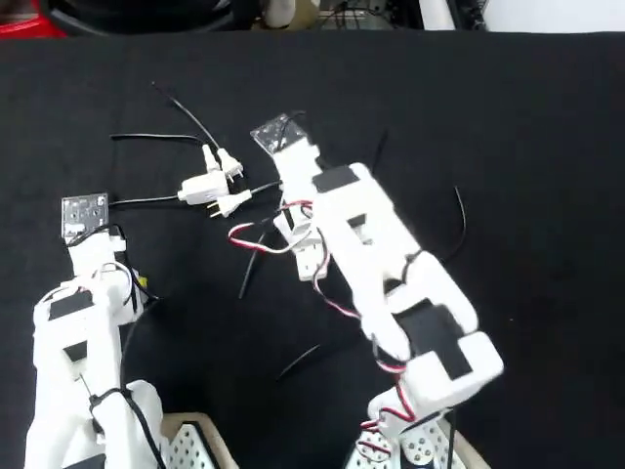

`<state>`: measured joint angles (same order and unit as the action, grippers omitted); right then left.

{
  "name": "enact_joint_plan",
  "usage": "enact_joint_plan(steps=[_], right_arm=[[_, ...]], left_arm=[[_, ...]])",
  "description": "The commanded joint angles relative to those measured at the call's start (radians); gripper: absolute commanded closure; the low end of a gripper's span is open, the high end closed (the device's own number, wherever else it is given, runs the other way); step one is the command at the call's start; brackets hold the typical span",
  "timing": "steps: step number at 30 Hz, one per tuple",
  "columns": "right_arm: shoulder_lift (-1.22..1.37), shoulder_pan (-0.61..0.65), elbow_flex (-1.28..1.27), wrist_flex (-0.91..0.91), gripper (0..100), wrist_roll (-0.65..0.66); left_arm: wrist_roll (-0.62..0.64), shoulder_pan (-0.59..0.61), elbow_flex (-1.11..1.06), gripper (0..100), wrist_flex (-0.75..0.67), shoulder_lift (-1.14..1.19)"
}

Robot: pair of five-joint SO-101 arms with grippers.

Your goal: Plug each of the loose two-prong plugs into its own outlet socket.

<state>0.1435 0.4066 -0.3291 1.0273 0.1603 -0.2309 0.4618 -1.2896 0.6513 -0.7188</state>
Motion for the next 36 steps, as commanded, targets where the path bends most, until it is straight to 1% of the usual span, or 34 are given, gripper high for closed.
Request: enact_joint_plan(steps=[1,4,8,14,19,22,26,30,33,35,36], right_arm=[[0.036,0.005,0.074,-0.026,67.1,-0.055],[0.061,0.011,0.076,0.020,67.1,-0.087],[0.056,0.018,0.073,0.100,67.2,-0.087],[0.039,0.043,0.079,0.169,67.2,-0.086],[-0.148,0.066,0.061,0.232,67.2,-0.072],[-0.285,0.064,0.012,0.262,67.2,-0.020],[-0.395,0.075,-0.111,0.250,67.2,0.015],[-0.395,0.095,-0.200,0.219,67.3,0.021],[-0.378,0.157,-0.251,0.189,67.3,0.026],[-0.352,0.169,-0.274,0.152,67.3,-0.029],[-0.334,0.153,-0.282,0.115,67.3,-0.061]], left_arm=[[-0.009,0.013,0.001,80,-0.017,-0.012],[-0.009,0.013,0.001,80,-0.017,-0.012],[-0.009,0.013,0.001,80,-0.017,-0.012],[-0.009,0.013,0.001,80,-0.018,-0.012],[-0.009,0.013,0.001,80,-0.021,-0.012],[-0.009,0.013,0.001,80,-0.021,-0.012],[-0.009,0.013,0.001,80,-0.021,-0.012],[-0.009,0.013,0.001,80,-0.021,-0.012],[-0.009,0.013,0.001,80,-0.020,-0.012],[-0.009,0.013,0.001,80,-0.020,-0.012],[-0.009,0.013,0.001,80,-0.020,-0.012]])
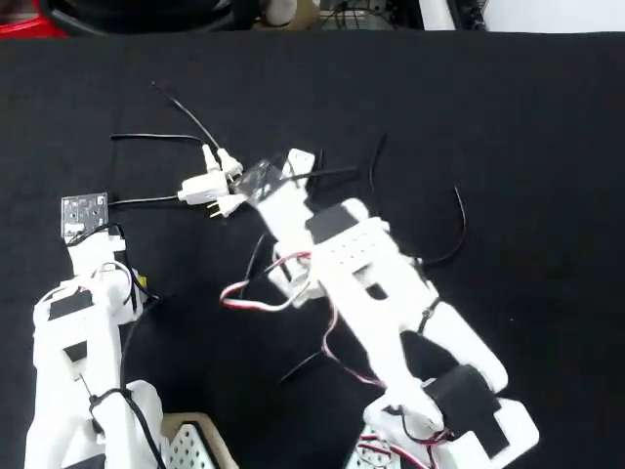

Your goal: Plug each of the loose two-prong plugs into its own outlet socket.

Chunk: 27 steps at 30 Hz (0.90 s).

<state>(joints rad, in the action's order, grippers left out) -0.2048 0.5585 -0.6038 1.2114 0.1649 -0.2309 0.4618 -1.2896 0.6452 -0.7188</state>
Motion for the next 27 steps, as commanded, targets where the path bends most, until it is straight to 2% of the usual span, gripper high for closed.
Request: enact_joint_plan(steps=[1,6,13,16,21,27], right_arm=[[0.039,-0.017,-0.010,-0.106,67.3,-0.080],[0.222,-0.081,0.030,-0.198,67.3,-0.100],[0.371,-0.107,0.134,-0.158,67.6,-0.118],[0.357,-0.106,0.137,-0.158,75.6,-0.117],[0.282,-0.107,0.139,-0.107,99.2,-0.114],[0.102,-0.052,0.139,0.025,98.7,0.077]], left_arm=[[-0.009,0.013,0.001,80,-0.014,-0.012],[-0.009,0.013,0.001,80,-0.014,-0.012],[-0.009,0.042,0.004,80,-0.015,-0.012],[-0.009,0.041,0.004,80,-0.015,-0.012],[-0.009,0.039,0.004,80,-0.015,-0.012],[-0.009,0.038,0.004,80,-0.017,-0.012]])
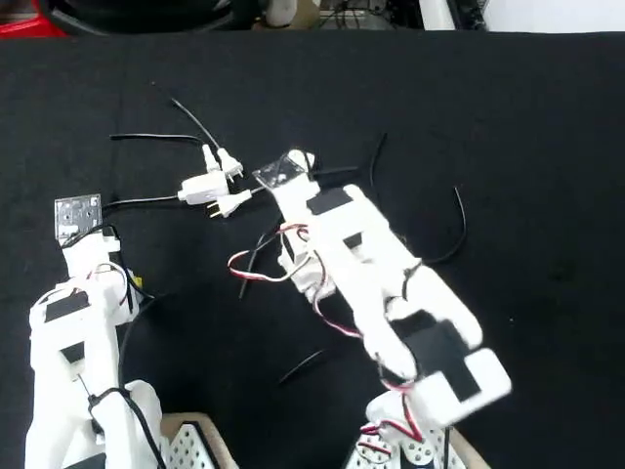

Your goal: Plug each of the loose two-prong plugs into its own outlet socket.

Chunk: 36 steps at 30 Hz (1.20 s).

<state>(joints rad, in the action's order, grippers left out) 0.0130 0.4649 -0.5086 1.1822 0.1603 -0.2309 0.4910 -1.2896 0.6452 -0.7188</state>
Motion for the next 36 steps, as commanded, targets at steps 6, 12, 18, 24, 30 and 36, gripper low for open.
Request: enact_joint_plan(steps=[6,12,18,24,30,36], right_arm=[[-0.348,0.129,0.070,0.184,98.7,0.201],[-0.450,0.252,0.117,0.207,98.7,0.315],[-0.437,0.442,0.068,0.109,98.7,0.439],[-0.288,0.520,-0.081,-0.081,98.7,0.580],[-0.122,0.583,-0.133,-0.222,98.7,0.672],[-0.093,0.569,-0.136,-0.239,82.1,0.597]], left_arm=[[-0.009,0.008,0.002,80,-0.017,-0.012],[-0.009,0.016,0.002,80,-0.015,-0.012],[-0.009,0.117,0.058,80,0.025,-0.012],[-0.239,0.432,0.277,80,0.281,-0.012],[-0.419,0.610,0.420,80,0.397,-0.012],[-0.494,0.636,0.404,80,0.385,-0.012]])
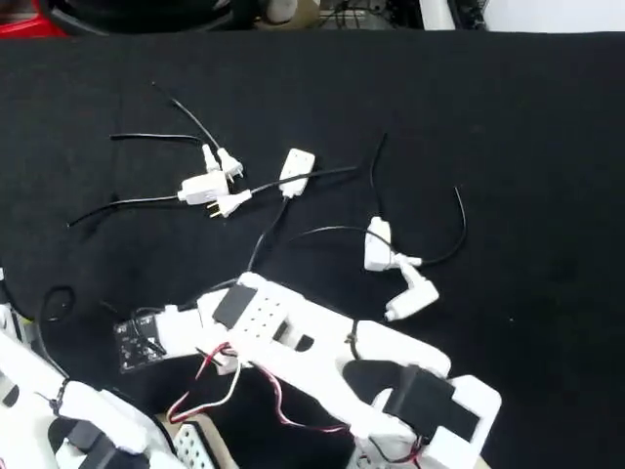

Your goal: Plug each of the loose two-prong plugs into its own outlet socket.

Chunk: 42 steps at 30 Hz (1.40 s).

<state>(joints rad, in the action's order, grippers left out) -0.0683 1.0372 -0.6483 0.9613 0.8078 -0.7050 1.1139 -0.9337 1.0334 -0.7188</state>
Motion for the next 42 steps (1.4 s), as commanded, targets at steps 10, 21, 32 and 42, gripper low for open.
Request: enact_joint_plan(steps=[10,21,32,42], right_arm=[[-0.243,-0.118,-0.001,0.118,80.0,-0.097],[-0.225,-0.387,-0.024,-0.514,79.7,-1.099],[0.280,-0.417,0.136,-0.818,79.7,-1.703],[0.499,-0.437,0.409,-0.628,80.0,-1.843]], left_arm=[[-0.020,0.054,-0.039,80,-0.164,-0.012],[0.005,-0.054,-0.180,80,-0.167,-0.012],[0.041,-0.073,-0.262,80,-0.233,-0.012],[0.043,-0.074,-0.323,80,-0.331,-0.012]])
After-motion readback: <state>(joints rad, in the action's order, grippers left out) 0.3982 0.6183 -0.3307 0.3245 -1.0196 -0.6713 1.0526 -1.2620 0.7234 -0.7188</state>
